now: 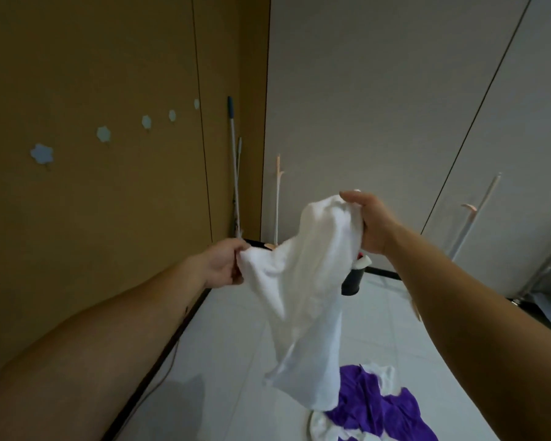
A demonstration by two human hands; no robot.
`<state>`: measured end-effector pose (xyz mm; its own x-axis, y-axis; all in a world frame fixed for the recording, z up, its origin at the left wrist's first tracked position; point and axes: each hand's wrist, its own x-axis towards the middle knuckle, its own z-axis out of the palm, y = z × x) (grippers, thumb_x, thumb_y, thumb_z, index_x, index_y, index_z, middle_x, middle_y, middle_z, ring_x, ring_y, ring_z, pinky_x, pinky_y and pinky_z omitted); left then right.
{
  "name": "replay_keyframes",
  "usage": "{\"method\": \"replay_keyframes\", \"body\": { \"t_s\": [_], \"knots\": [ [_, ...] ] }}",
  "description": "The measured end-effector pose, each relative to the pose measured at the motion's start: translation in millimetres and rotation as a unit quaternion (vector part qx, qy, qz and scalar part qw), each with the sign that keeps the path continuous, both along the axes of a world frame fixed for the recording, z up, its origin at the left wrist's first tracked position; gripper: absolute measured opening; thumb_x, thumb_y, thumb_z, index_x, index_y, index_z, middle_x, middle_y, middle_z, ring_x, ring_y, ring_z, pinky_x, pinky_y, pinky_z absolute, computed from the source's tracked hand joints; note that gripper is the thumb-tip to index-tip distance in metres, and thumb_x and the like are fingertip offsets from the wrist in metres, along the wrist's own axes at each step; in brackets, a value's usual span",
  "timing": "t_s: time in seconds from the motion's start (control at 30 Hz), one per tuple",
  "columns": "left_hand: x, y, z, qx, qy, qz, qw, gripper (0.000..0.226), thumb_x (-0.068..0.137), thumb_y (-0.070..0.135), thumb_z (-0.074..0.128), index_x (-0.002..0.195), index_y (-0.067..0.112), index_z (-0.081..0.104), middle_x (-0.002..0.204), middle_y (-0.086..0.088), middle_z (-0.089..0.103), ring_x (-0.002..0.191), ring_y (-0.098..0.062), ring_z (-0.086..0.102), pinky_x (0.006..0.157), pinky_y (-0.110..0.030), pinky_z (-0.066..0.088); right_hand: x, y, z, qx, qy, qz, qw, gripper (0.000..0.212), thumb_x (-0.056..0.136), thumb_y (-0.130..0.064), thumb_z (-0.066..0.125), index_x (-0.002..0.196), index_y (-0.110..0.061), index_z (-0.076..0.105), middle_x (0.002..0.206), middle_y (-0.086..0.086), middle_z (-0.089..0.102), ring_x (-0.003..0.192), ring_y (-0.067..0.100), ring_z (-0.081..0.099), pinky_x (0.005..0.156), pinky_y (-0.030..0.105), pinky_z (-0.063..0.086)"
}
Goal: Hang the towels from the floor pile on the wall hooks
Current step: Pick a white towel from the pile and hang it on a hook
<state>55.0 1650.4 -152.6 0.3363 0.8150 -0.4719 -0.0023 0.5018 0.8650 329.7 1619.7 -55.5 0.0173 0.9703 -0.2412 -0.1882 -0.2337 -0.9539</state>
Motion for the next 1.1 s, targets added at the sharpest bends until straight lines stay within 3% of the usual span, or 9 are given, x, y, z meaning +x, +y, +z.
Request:
{"method": "replay_keyframes", "body": {
  "t_s": [0.07, 0.17, 0.3, 0.47, 0.53, 0.67, 0.87, 1.0, 1.1],
  "knots": [
    [-17, 5, 21, 0.042, 0.014, 0.072, 0.996, 0.018, 0.092, 0.025, 0.046, 0.088, 0.012, 0.058, 0.08, -0.008, 0.056, 0.072, -0.02, 0.051, 0.063, -0.03, 0.043, 9, 0, -11, -0.035, -0.105, -0.022, 0.994, 0.017, 0.087, -0.021, 0.062, 0.095, -0.006, 0.064, 0.074, 0.012, 0.07, 0.068, 0.028, 0.064, 0.065, 0.036, 0.054],
    [-43, 13, 44, 0.104, 0.038, 0.172, 0.979, 0.022, 0.095, 0.026, 0.05, 0.104, 0.008, 0.06, 0.089, -0.008, 0.06, 0.074, -0.021, 0.056, 0.056, -0.03, 0.048, 27, -4, -27, -0.086, -0.192, -0.027, 0.977, 0.021, 0.083, -0.014, 0.069, 0.101, -0.002, 0.066, 0.094, 0.019, 0.069, 0.08, 0.034, 0.064, 0.08, 0.049, 0.056],
    [-65, 21, 57, 0.139, 0.096, 0.229, 0.959, 0.029, 0.093, 0.033, 0.058, 0.106, 0.008, 0.062, 0.102, -0.01, 0.065, 0.088, -0.024, 0.061, 0.063, -0.032, 0.049, 45, -4, -34, -0.086, -0.184, -0.063, 0.977, 0.026, 0.081, -0.018, 0.074, 0.099, -0.003, 0.063, 0.099, 0.016, 0.062, 0.09, 0.03, 0.059, 0.082, 0.041, 0.049],
    [-82, 20, 64, 0.174, 0.166, 0.298, 0.924, 0.047, 0.085, 0.037, 0.069, 0.12, 0.008, 0.06, 0.112, -0.012, 0.066, 0.092, -0.025, 0.064, 0.063, -0.033, 0.052, 41, -1, -28, -0.064, -0.165, -0.045, 0.983, 0.014, 0.09, -0.016, 0.064, 0.09, -0.005, 0.056, 0.084, 0.012, 0.055, 0.071, 0.026, 0.053, 0.057, 0.035, 0.046],
    [-87, 18, 68, 0.191, 0.187, 0.325, 0.907, 0.041, 0.083, 0.035, 0.071, 0.113, 0.007, 0.064, 0.109, -0.012, 0.066, 0.092, -0.027, 0.064, 0.07, -0.035, 0.054, 40, 2, -28, -0.035, -0.149, -0.052, 0.987, 0.015, 0.091, -0.017, 0.063, 0.093, -0.003, 0.056, 0.088, 0.013, 0.055, 0.076, 0.028, 0.056, 0.061, 0.037, 0.051],
    [-88, 15, 76, 0.199, 0.155, 0.353, 0.901, 0.025, 0.087, 0.028, 0.067, 0.102, 0.008, 0.064, 0.1, -0.01, 0.066, 0.078, -0.021, 0.062, 0.058, -0.03, 0.049, 36, 13, -28, 0.086, -0.073, -0.135, 0.984, 0.02, 0.097, -0.026, 0.054, 0.104, -0.008, 0.059, 0.098, 0.01, 0.06, 0.088, 0.027, 0.059, 0.073, 0.039, 0.054],
    [-84, 9, 81, 0.182, 0.12, 0.346, 0.913, 0.03, 0.092, 0.022, 0.056, 0.116, 0.004, 0.062, 0.113, -0.015, 0.065, 0.095, -0.027, 0.063, 0.073, -0.036, 0.052, 25, 16, -60, 0.014, -0.289, -0.092, 0.953, 0.03, 0.098, -0.023, 0.044, 0.076, -0.006, 0.054, 0.076, 0.014, 0.05, 0.059, 0.025, 0.049, 0.053, 0.03, 0.045],
    [-83, 6, 83, 0.19, 0.135, 0.359, 0.904, 0.035, 0.094, 0.021, 0.056, 0.123, 0.002, 0.057, 0.118, -0.016, 0.063, 0.101, -0.03, 0.061, 0.079, -0.039, 0.052, 25, 27, -32, 0.043, -0.17, -0.179, 0.968, 0.027, 0.095, -0.032, 0.053, 0.091, -0.005, 0.058, 0.079, 0.01, 0.055, 0.063, 0.022, 0.051, 0.056, 0.029, 0.042],
    [-87, 2, 85, 0.204, 0.141, 0.383, 0.89, 0.027, 0.093, 0.018, 0.056, 0.117, 0.005, 0.059, 0.119, -0.015, 0.061, 0.099, -0.027, 0.059, 0.078, -0.037, 0.05, 21, 17, -37, -0.022, -0.065, -0.021, 0.997, 0.032, 0.09, -0.038, 0.06, 0.097, -0.008, 0.067, 0.093, 0.012, 0.071, 0.084, 0.029, 0.067, 0.076, 0.04, 0.055]
  ]
}}
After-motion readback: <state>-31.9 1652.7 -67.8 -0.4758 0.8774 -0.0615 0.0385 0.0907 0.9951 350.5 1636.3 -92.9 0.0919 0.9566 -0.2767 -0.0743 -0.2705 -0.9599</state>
